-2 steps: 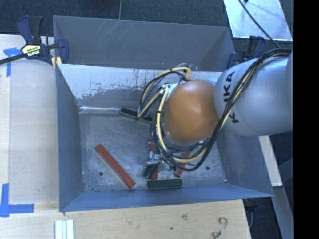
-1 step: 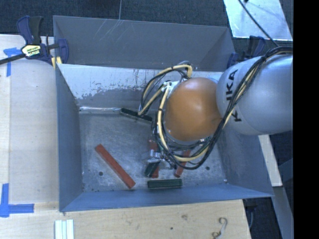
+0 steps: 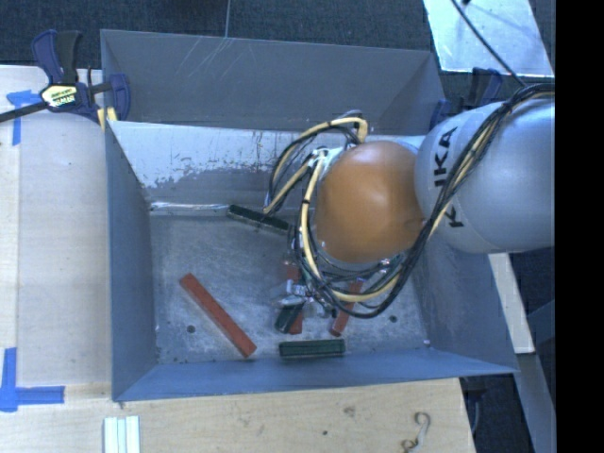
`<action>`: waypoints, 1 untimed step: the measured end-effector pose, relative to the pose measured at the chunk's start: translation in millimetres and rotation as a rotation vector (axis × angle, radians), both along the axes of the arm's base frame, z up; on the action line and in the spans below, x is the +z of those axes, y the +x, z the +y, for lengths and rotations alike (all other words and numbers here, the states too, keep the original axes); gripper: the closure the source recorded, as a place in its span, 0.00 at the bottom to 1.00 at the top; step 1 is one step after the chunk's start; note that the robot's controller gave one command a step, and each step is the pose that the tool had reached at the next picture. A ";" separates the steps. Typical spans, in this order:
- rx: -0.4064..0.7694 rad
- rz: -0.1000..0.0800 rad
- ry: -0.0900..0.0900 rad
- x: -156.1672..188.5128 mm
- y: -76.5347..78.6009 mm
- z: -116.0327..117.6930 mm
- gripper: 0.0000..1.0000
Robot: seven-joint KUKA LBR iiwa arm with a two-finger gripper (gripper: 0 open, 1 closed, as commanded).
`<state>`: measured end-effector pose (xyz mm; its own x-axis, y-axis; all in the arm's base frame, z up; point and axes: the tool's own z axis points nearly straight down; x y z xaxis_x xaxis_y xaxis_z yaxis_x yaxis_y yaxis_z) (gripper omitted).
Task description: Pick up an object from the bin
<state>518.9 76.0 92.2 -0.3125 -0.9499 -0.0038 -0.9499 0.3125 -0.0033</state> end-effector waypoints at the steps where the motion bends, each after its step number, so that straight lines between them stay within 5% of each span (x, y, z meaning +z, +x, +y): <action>1: -0.006 -0.001 0.000 23.3 1.0 0.3 1.00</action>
Offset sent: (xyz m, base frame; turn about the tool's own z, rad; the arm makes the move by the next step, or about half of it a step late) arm -0.0001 -0.0001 0.0221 0.0000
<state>519.9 76.3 115.4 -0.3185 -0.9479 -0.0042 -0.9479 0.3185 -0.0044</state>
